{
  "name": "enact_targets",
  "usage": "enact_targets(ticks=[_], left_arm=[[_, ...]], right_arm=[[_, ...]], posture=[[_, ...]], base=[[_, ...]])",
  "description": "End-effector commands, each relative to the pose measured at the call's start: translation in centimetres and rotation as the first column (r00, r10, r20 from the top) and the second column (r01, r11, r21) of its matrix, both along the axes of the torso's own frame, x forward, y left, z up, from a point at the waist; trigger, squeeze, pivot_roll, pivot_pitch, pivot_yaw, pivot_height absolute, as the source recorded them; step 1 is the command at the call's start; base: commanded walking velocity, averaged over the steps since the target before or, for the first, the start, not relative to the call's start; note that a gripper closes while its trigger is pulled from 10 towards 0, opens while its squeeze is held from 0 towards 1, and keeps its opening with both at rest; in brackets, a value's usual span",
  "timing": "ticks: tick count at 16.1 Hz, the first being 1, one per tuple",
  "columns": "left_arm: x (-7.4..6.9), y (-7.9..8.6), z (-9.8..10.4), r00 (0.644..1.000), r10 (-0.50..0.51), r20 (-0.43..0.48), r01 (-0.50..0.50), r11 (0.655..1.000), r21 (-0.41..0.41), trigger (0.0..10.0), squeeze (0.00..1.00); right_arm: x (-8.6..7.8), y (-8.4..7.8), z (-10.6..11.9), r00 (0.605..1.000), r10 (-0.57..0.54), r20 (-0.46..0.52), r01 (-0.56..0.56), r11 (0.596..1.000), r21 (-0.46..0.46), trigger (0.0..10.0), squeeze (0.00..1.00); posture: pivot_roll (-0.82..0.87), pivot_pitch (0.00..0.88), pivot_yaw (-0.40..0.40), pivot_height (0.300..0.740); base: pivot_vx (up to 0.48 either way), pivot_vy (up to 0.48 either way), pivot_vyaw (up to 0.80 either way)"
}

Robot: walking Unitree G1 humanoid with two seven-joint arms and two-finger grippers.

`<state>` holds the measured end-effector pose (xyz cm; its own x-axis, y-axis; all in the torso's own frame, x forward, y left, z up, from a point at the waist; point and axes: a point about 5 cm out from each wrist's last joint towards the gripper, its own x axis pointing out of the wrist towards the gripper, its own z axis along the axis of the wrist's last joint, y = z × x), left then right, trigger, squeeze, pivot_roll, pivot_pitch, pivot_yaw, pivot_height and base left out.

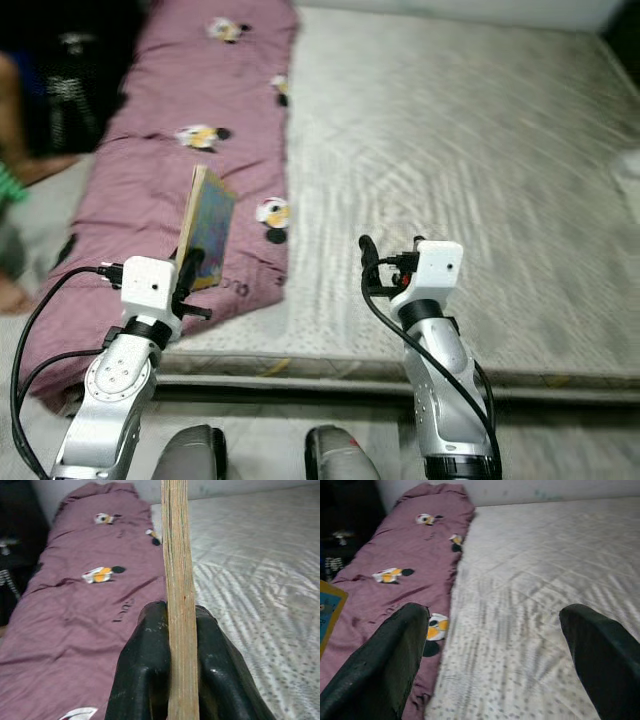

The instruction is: Clean up the room

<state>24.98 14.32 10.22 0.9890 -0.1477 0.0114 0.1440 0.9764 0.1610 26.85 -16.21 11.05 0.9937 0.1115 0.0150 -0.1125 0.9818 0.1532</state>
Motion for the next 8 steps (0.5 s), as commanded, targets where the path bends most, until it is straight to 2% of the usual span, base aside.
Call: enact_targets(ticks=[1, 6, 8], left_arm=[[0.06, -0.07, 0.44, 0.999, -0.006, 0.033, 0.006, 1.000, -0.004, 10.0, 0.00], [0.11, -0.14, 0.51, 0.999, -0.014, 0.035, 0.014, 1.000, -0.001, 10.0, 0.00], [0.10, -0.20, 0.48, 0.999, -0.017, 0.035, 0.017, 1.000, 0.001, 10.0, 0.00]], right_arm=[[-0.09, -0.45, -0.24, 1.000, -0.017, -0.010, 0.017, 1.000, -0.001, 10.0, 0.00], [-0.16, 0.15, -0.09, 1.000, 0.015, 0.004, -0.015, 1.000, -0.022, 10.0, 0.00], [-0.11, 0.02, -0.12, 1.000, 0.012, 0.003, -0.012, 1.000, -0.021, 10.0, 0.00]], posture=[[0.03, 0.133, -0.053, 0.740], [0.03, 0.139, -0.053, 0.740], [0.03, 0.139, -0.053, 0.740]], base=[[0.000, 0.000, 0.00], [0.000, -0.247, 0.00], [0.000, -0.255, -0.49]])
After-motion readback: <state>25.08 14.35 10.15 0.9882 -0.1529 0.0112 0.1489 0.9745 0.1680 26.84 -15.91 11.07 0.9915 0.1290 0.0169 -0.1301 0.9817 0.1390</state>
